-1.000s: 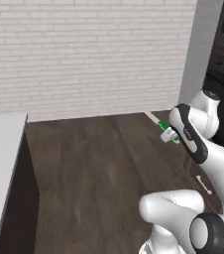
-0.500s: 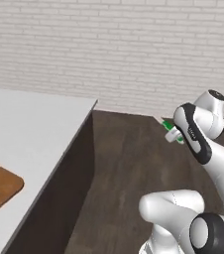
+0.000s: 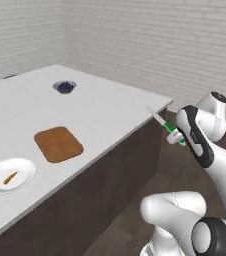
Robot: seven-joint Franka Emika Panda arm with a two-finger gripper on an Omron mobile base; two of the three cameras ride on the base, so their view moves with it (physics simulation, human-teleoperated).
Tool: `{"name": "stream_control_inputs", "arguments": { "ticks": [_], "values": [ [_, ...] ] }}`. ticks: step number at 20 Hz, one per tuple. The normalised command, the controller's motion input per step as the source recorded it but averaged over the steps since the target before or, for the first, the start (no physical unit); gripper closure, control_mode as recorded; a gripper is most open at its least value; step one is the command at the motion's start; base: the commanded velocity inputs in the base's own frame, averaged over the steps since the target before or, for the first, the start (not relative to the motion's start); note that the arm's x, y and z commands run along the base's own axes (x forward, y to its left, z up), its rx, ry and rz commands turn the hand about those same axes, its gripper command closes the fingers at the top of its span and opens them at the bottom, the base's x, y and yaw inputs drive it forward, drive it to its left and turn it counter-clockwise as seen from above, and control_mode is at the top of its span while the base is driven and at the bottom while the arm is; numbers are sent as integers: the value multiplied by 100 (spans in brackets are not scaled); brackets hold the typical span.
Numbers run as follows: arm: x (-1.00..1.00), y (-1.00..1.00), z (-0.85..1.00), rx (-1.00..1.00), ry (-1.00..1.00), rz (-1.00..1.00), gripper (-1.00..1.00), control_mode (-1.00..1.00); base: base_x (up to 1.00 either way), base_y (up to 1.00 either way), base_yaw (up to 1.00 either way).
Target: Pick up the knife from the drawer and place it on the cutting board. Then place the meat from the plate to the cutting board.
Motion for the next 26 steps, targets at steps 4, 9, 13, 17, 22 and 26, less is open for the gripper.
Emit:
{"name": "stream_control_inputs", "arguments": {
  "ticks": [4, 9, 13, 17, 22, 26],
  "values": [
    [0, 0, 0, 0, 0, 0, 100, 100, -4, 0, 73],
    [0, 0, 0, 0, 0, 0, 100, 100, -1, 0, 73],
    [0, 0, 0, 0, 0, 0, 100, 100, 0, 0, 71],
    [0, 0, 0, 0, 0, 0, 100, 100, 0, -6, 54],
    [0, 0, 0, 0, 0, 0, 100, 100, 1, -33, 17],
    [0, 0, 0, 0, 0, 0, 100, 100, 0, -42, 0]
  ]
}}
